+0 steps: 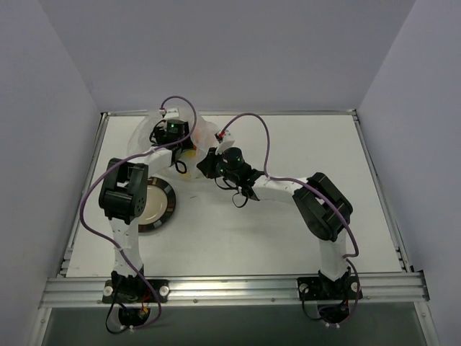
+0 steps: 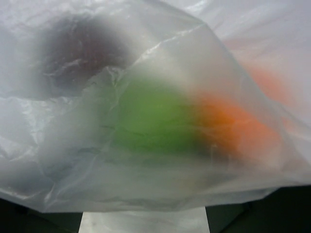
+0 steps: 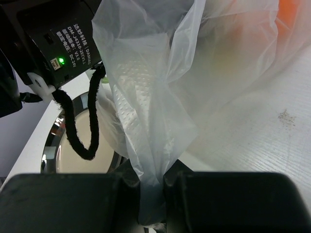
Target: Take the fake fruits out of the plastic bag
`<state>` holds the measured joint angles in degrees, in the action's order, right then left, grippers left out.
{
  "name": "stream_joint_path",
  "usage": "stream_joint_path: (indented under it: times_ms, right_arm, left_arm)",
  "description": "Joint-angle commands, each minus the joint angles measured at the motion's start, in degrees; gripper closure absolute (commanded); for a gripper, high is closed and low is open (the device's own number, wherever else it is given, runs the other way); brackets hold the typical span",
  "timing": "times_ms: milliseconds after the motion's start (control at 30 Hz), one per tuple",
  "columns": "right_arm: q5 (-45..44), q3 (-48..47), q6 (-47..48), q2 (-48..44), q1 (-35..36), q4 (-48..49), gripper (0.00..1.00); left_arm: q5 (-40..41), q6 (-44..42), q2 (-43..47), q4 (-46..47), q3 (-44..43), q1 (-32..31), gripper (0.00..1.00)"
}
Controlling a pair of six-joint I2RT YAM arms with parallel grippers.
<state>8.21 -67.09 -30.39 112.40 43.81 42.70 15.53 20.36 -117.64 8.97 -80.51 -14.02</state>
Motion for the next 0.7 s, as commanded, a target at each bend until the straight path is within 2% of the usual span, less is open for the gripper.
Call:
stream_joint_path:
  times_ms: [0, 67, 167, 300, 467, 667]
  right_arm:
    - [0.85, -3.04, 0.16, 0.71, -0.92, 2.39, 1.0]
    - [0.76, -3.75, -0.37, 1.07, -1.27, 2.39, 1.0]
    - [-0.38, -3.93, -1.51, 1.33, -1.54, 3.35, 1.0]
    - [-1.79, -3.14, -3.27, 0.46, -1.71, 4.76, 1.0]
    - [-4.07, -4.1, -3.36, 0.63, -1.71, 4.5, 1.0]
    - [-5.83, -5.68, -4.67, 2.12, -2.06, 4.15, 1.0]
  left_arm:
    - [0.12, 0.47, 4.69, 3.25, -0.62, -0.13, 0.3]
    - [-1.11, 0.65, 6.98, 2.72, 0.7, -0.3, 0.41]
    - [-3.48, 1.79, 12.51, 1.93, 4.21, -0.3, 0.52]
    - [-6.03, 3.89, 19.53, -1.84, 6.41, -0.3, 0.61]
    - [-12.53, 6.97, 27.1, -8.78, 9.66, -0.48, 0.62]
    - [-19.39, 10.22, 41.68, -20.56, 17.56, -0.57, 0.62]
